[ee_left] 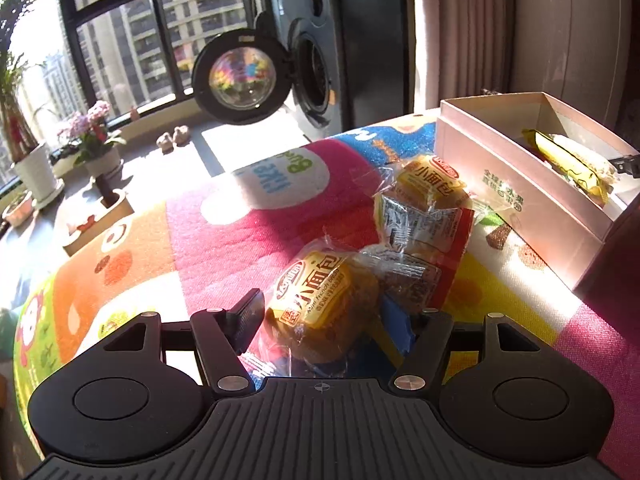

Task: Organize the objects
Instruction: 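Lift the bun packet with the left gripper and carry it over the box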

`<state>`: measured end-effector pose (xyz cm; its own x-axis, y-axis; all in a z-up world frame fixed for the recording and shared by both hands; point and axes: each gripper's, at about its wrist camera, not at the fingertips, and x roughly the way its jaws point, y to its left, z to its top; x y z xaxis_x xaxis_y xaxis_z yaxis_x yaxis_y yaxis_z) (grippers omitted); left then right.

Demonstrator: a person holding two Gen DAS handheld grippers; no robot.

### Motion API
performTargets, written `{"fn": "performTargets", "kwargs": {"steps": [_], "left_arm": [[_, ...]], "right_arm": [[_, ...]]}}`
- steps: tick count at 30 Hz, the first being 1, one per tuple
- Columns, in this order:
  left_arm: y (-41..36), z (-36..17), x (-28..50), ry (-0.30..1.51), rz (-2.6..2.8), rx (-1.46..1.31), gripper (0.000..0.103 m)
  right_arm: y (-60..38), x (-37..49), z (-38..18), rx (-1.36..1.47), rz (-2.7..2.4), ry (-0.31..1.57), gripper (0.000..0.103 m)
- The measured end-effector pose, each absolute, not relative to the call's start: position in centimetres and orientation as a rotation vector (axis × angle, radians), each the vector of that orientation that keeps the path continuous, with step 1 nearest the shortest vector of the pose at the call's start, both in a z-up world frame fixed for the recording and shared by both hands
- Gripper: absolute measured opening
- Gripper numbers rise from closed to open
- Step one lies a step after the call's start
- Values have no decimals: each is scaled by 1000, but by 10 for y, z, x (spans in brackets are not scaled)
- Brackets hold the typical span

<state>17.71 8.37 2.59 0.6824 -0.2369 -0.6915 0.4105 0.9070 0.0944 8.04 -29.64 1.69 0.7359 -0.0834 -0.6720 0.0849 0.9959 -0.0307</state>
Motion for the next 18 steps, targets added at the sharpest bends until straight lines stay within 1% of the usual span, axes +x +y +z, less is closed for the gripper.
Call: {"fn": "performTargets", "kwargs": {"steps": [2,5,7,9,12,18], "left_arm": [[84,26,185,759,-336,186,71],[81,26,189,772,-298,160,71],[79,27,187,773,-279,156,69],[78,29,182,769,-253,152,60],[78,35,173,767,-250,128,53],[72,59,147,706,-260,106,49]], "right_arm": [[-296,80,17,0,-94,737,11],[-295,81,17,-5,-98,734,11],[-292,81,18,-31,-107,728,10],[-289,82,18,-57,-114,719,10],[-289,83,19,-66,-113,715,10],[-291,80,18,-61,-101,705,10]]}}
